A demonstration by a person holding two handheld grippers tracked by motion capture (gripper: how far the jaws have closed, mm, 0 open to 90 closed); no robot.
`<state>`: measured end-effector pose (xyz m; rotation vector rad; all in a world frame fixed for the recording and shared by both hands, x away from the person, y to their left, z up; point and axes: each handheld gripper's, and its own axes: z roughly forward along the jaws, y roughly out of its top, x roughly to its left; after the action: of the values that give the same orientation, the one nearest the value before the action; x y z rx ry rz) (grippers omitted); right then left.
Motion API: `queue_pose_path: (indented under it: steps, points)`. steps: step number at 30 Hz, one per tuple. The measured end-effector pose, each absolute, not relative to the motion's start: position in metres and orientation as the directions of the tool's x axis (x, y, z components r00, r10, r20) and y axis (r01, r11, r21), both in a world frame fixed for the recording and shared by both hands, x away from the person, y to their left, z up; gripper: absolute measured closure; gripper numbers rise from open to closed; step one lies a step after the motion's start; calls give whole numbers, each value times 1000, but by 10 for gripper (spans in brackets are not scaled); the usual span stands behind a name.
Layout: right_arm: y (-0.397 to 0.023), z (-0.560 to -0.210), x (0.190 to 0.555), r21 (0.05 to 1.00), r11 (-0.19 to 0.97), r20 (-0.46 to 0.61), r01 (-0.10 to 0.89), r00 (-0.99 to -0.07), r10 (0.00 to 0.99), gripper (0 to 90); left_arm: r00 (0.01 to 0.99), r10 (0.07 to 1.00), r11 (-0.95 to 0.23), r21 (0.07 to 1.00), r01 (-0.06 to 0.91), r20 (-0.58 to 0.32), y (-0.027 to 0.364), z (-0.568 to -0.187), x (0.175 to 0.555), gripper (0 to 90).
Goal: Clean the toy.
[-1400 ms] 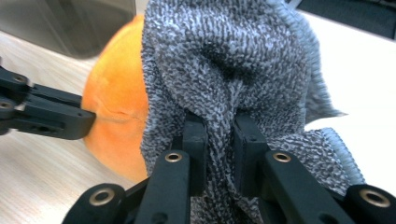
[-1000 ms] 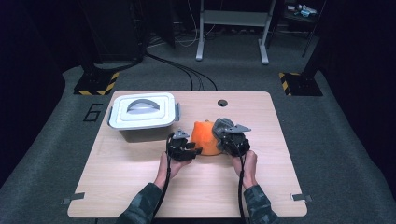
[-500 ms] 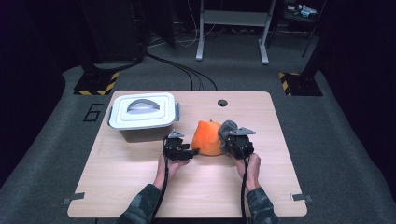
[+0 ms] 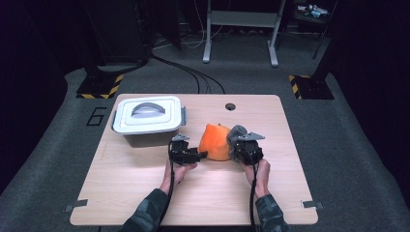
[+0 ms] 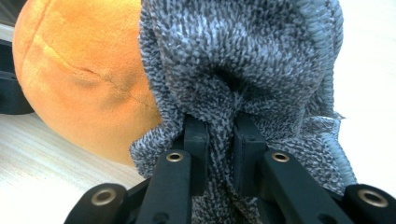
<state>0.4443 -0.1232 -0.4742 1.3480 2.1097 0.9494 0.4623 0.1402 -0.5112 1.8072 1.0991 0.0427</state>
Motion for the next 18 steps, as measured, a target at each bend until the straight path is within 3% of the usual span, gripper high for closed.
queue_pose_path:
  steps: [10, 18]
  points:
    - [-127, -477, 443, 753, 284, -20, 594, -410, 912, 787, 633, 677, -124, 790, 601, -375, 134, -506, 459, 746]
    - [-134, -472, 437, 771, 282, -24, 571, -417, 909, 787, 662, 683, -149, 828, 540, -309, 134, -497, 456, 812]
